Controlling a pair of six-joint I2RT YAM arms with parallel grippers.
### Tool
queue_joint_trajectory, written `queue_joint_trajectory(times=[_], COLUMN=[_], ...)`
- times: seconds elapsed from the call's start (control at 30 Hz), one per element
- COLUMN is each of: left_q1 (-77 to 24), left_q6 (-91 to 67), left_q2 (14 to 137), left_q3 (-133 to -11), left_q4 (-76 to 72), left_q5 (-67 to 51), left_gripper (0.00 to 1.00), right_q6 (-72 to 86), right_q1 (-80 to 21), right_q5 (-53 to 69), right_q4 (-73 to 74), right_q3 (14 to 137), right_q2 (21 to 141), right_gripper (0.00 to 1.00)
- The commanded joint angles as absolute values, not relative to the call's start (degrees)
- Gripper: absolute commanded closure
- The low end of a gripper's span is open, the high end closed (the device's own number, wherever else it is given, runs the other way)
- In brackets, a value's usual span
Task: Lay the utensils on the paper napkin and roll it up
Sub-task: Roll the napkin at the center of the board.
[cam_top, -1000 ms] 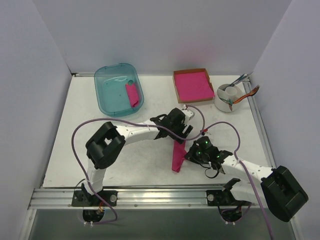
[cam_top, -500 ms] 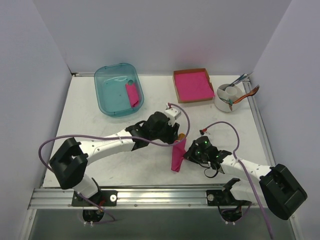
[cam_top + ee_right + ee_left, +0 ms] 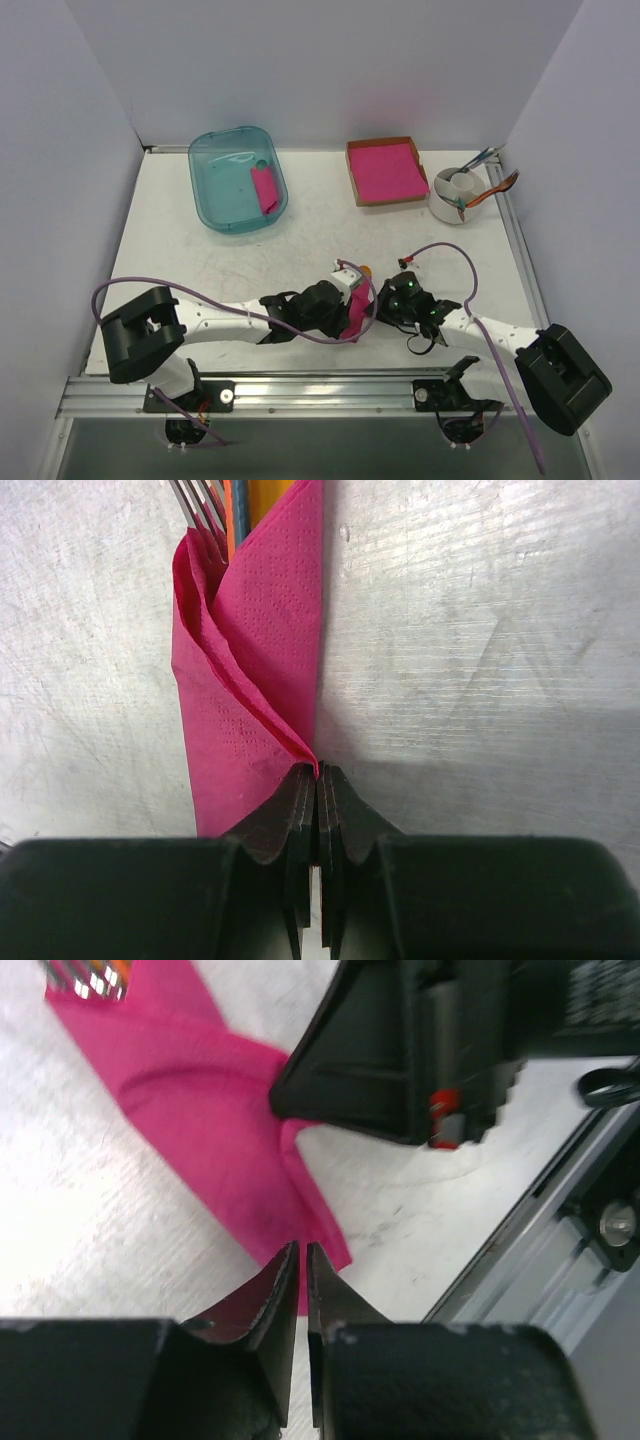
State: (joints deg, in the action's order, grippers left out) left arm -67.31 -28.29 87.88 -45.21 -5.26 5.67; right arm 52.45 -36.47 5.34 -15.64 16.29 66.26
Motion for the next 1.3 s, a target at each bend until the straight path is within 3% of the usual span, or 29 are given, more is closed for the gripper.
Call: queue_joint_trajectory(times=[0.0,0.73,1.27], left_q1=[-67.76,-74.97,-71.46], left_q6=[-32.52,-36.21,-32.71], left_q2=[87.80,91.06,80.42], left_q3=[-43.42,-38.06,-39.37], left_q4=[-11.60,-16.08,-10.99], left_q5=[7.56,9.58,11.25], left_gripper=[0.85,0.94,0.94], right_q6=[52.21,52.73,52.65], right_q1=[-36.83,-36.74,-36.74], right_q5=[3.34,3.43,3.52], right_q4=[-12.30,-13.01,-13.01], right_q3=[16.70,16.00,16.26], right_q2=[67.50,67.94,68.38], right_gripper=[1.00,1.00,1.00])
